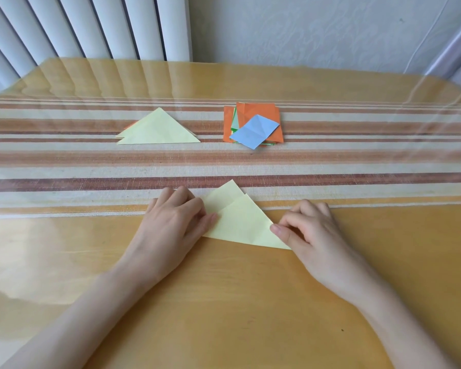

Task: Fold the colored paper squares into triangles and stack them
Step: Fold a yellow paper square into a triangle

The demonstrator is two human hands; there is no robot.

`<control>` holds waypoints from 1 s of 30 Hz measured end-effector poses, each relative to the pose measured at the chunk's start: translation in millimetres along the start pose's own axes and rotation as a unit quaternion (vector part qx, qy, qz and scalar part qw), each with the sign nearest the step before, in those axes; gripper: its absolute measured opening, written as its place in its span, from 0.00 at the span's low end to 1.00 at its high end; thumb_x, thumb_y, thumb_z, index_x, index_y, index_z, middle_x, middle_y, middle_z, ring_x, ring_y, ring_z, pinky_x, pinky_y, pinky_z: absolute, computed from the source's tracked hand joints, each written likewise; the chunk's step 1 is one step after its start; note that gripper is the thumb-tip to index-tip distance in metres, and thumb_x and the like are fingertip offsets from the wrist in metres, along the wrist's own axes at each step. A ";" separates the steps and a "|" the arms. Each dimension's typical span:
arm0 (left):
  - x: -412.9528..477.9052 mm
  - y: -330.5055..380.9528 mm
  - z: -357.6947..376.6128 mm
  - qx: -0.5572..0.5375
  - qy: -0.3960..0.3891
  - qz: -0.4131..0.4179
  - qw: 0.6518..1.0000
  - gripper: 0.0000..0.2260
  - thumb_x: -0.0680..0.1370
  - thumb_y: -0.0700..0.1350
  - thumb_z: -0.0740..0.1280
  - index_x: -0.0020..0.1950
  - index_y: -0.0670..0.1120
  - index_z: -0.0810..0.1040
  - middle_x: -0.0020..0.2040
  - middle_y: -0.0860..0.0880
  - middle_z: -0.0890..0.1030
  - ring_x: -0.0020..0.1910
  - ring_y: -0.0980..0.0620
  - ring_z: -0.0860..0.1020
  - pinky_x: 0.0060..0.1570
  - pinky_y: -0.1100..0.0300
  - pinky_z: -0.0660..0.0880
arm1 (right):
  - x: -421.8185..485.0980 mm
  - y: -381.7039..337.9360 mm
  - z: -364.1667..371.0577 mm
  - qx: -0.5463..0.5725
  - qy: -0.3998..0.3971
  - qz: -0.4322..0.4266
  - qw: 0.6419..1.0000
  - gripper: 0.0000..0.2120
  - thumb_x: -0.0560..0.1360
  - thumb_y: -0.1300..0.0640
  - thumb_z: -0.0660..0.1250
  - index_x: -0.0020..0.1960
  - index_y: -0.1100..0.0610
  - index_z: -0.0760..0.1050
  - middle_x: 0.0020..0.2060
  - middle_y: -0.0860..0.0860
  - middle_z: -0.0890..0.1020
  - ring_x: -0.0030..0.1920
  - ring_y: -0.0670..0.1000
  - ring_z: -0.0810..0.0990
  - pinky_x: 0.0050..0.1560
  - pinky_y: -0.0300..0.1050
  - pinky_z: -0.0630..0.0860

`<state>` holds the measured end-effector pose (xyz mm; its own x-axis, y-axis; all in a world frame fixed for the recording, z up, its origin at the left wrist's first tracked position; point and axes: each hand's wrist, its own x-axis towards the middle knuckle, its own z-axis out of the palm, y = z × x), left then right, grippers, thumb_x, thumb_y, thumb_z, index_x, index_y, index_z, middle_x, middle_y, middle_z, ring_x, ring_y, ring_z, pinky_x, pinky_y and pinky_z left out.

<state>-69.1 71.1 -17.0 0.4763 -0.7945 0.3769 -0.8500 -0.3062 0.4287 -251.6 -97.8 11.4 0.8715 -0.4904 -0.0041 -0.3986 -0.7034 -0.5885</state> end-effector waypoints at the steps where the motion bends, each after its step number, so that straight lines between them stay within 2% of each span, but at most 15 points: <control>1: -0.2 0.1 1.3 0.013 0.003 -0.001 1.000 0.18 0.78 0.59 0.56 0.38 0.47 0.73 0.40 0.53 0.70 0.42 0.51 0.65 0.42 0.55 0.67 | -0.4 -0.1 2.8 -0.029 0.009 -0.007 0.999 0.14 0.78 0.45 0.58 0.38 0.51 0.71 0.43 0.43 0.71 0.50 0.47 0.63 0.53 0.32 0.60; 4: -0.6 -0.6 2.8 0.031 0.004 -0.002 1.000 0.19 0.78 0.59 0.55 0.38 0.47 0.73 0.41 0.52 0.70 0.43 0.49 0.67 0.43 0.55 0.67 | -0.8 -1.1 10.0 -0.102 0.056 -0.029 0.993 0.13 0.79 0.47 0.59 0.38 0.51 0.68 0.42 0.45 0.70 0.49 0.49 0.63 0.47 0.42 0.58; 8: -0.5 0.4 0.4 0.018 -0.008 -0.003 1.000 0.18 0.77 0.59 0.56 0.37 0.48 0.73 0.41 0.52 0.70 0.43 0.50 0.66 0.43 0.52 0.70 | -0.2 -1.8 12.6 -0.114 0.078 -0.038 0.990 0.13 0.76 0.48 0.64 0.37 0.54 0.71 0.40 0.45 0.70 0.48 0.48 0.63 0.45 0.42 0.57; 13: -0.3 0.3 -1.0 0.008 -0.018 -0.008 1.000 0.18 0.76 0.59 0.57 0.36 0.48 0.73 0.42 0.52 0.70 0.42 0.51 0.65 0.43 0.52 0.70 | 1.0 0.5 16.2 -0.113 0.110 -0.047 0.986 0.14 0.74 0.52 0.70 0.34 0.55 0.70 0.39 0.46 0.70 0.45 0.48 0.62 0.44 0.46 0.58; 18: 1.2 0.3 2.2 0.034 0.003 -0.003 0.999 0.18 0.76 0.60 0.57 0.35 0.48 0.71 0.41 0.51 0.70 0.40 0.51 0.65 0.41 0.53 0.69 | 2.4 1.4 19.1 -0.115 0.130 -0.045 0.984 0.15 0.74 0.48 0.64 0.33 0.55 0.70 0.38 0.45 0.70 0.45 0.49 0.63 0.44 0.45 0.60; 22: 1.5 1.0 2.9 0.041 0.008 -0.002 0.999 0.17 0.76 0.60 0.57 0.35 0.49 0.70 0.40 0.51 0.70 0.40 0.50 0.65 0.41 0.53 0.68 | 2.2 3.2 21.0 -0.115 0.132 -0.051 0.983 0.14 0.73 0.51 0.68 0.32 0.55 0.70 0.38 0.47 0.71 0.45 0.50 0.64 0.45 0.47 0.65; 25: 1.1 1.4 2.3 0.040 0.009 -0.003 0.999 0.15 0.76 0.59 0.57 0.35 0.51 0.68 0.40 0.51 0.70 0.40 0.50 0.65 0.41 0.54 0.67 | 3.0 2.8 22.8 -0.119 0.142 -0.047 0.981 0.15 0.73 0.51 0.68 0.32 0.55 0.69 0.38 0.47 0.71 0.45 0.51 0.65 0.44 0.46 0.64; 30: 2.5 2.8 3.8 0.053 0.018 0.001 0.998 0.17 0.76 0.59 0.58 0.35 0.48 0.70 0.40 0.51 0.70 0.40 0.50 0.65 0.41 0.55 0.67 | 4.2 3.6 23.1 -0.134 0.169 -0.062 0.975 0.14 0.70 0.48 0.64 0.31 0.54 0.69 0.36 0.46 0.71 0.43 0.50 0.64 0.42 0.46 0.60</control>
<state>-71.1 66.3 -18.0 0.4808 -0.7759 0.4084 -0.8690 -0.3594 0.3402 -242.7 -90.6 -9.4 0.7917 -0.5031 0.3467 -0.3960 -0.8546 -0.3358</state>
